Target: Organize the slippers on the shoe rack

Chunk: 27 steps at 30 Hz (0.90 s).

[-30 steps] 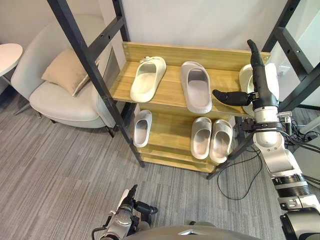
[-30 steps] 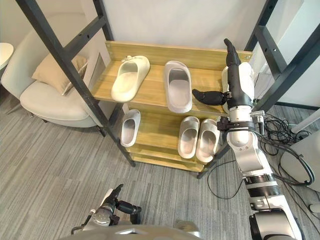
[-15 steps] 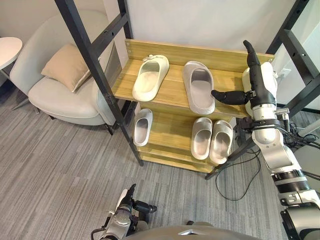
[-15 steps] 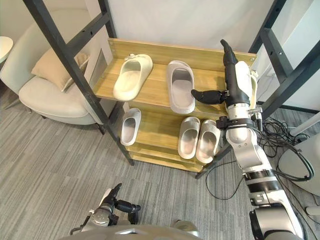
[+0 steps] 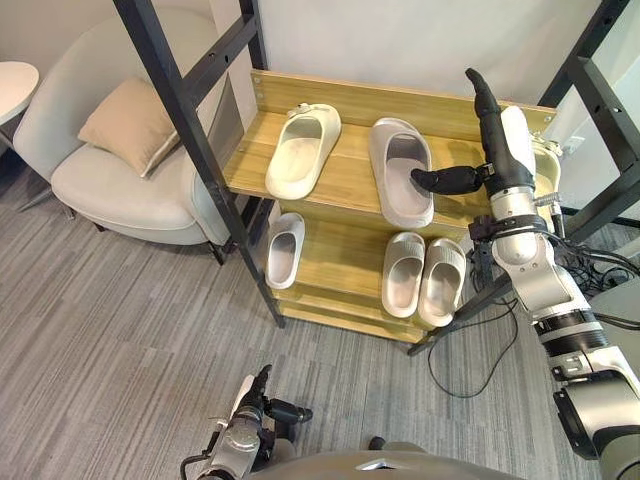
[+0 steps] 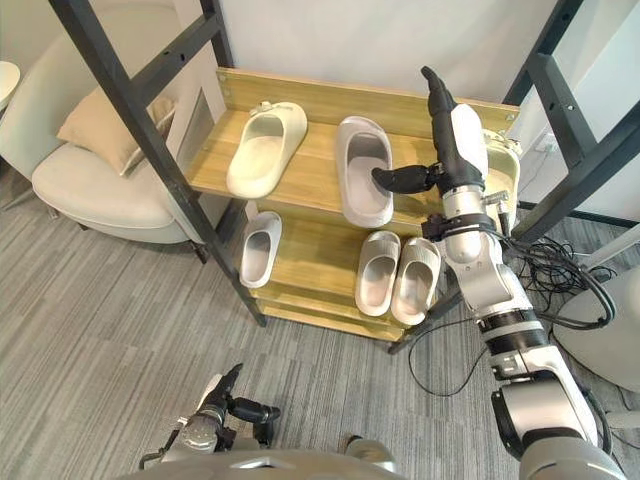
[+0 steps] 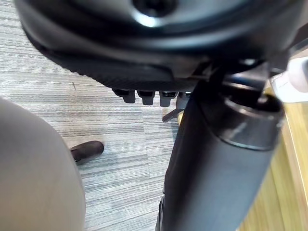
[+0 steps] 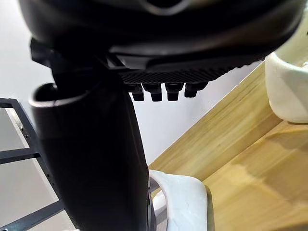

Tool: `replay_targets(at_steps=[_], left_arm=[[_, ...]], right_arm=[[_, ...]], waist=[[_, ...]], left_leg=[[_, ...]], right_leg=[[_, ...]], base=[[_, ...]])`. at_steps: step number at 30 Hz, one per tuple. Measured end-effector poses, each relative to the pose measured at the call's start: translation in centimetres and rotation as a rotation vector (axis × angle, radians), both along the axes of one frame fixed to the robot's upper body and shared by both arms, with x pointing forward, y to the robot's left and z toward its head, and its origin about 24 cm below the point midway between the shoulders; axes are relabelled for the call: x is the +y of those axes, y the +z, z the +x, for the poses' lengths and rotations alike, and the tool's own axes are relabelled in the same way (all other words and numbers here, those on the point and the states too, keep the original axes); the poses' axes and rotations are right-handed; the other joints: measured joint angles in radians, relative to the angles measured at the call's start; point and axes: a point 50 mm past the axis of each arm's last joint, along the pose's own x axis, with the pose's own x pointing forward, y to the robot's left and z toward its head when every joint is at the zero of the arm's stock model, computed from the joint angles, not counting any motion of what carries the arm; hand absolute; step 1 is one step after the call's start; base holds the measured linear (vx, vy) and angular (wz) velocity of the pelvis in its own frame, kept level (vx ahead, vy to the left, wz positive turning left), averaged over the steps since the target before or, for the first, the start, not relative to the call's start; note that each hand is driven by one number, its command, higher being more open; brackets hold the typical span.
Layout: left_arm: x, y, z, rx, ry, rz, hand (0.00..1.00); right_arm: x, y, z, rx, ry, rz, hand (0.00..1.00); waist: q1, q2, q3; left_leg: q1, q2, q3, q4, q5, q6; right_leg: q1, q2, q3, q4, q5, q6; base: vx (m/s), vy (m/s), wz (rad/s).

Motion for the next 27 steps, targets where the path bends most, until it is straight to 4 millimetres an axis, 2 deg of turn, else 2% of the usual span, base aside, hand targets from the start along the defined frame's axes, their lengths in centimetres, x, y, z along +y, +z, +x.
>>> replay_targets(at_steps=[1, 14, 16, 19, 27], left_arm=[[0.0, 0.0, 0.0, -0.002, 0.000, 0.001, 1.00], [0.2, 0.3, 0.4, -0.026, 0.000, 0.002, 1.00], [0.2, 0.4, 0.5, -0.033, -0.001, 0.000, 1.00], [0.2, 0.4, 0.7, -0.037, -0.002, 0.000, 1.00], [0.3, 0.5, 0.8, -0.039, -0.003, 0.002, 1.00]], right_arm=[[0.0, 0.0, 0.2, 0.006, 0.000, 0.008, 0.00], [1.1, 0.3, 2.2, 0.097, 0.060, -0.005, 0.00], [1.1, 1.1, 2.4, 0.074, 0.060, 0.007, 0.00], [0.6, 1.8, 2.4, 0.056, 0.056, -0.010, 0.00], [0.9, 1.9, 1.9, 0.043, 0.077, -0.009, 0.00]], waist=[[0.001, -0.001, 0.001], [0.003, -0.009, 0.024], [0.004, -0.008, 0.033], [0.010, -0.009, 0.034], [0.009, -0.016, 0.039]], left_leg=[[-0.001, 0.000, 0.000, 0.000, 0.000, 0.000], [-0.002, -0.001, -0.003, -0.001, 0.003, 0.002], [-0.002, -0.002, -0.003, -0.001, 0.003, 0.002], [-0.006, -0.002, -0.008, 0.000, 0.003, 0.002], [0.000, -0.002, -0.009, 0.000, 0.003, 0.002]], right_leg=[[0.000, 0.000, 0.000, -0.002, 0.002, 0.000], [-0.001, -0.001, -0.003, -0.003, 0.003, 0.000], [-0.001, -0.001, -0.004, -0.004, 0.003, 0.000], [0.001, -0.001, -0.009, -0.009, 0.003, 0.000], [0.010, -0.001, -0.010, -0.009, 0.004, 0.000]], base=[[0.00, 0.000, 0.00], [0.00, 0.000, 0.00], [0.00, 0.000, 0.00], [0.01, -0.001, 0.04], [0.00, 0.000, 0.00]])
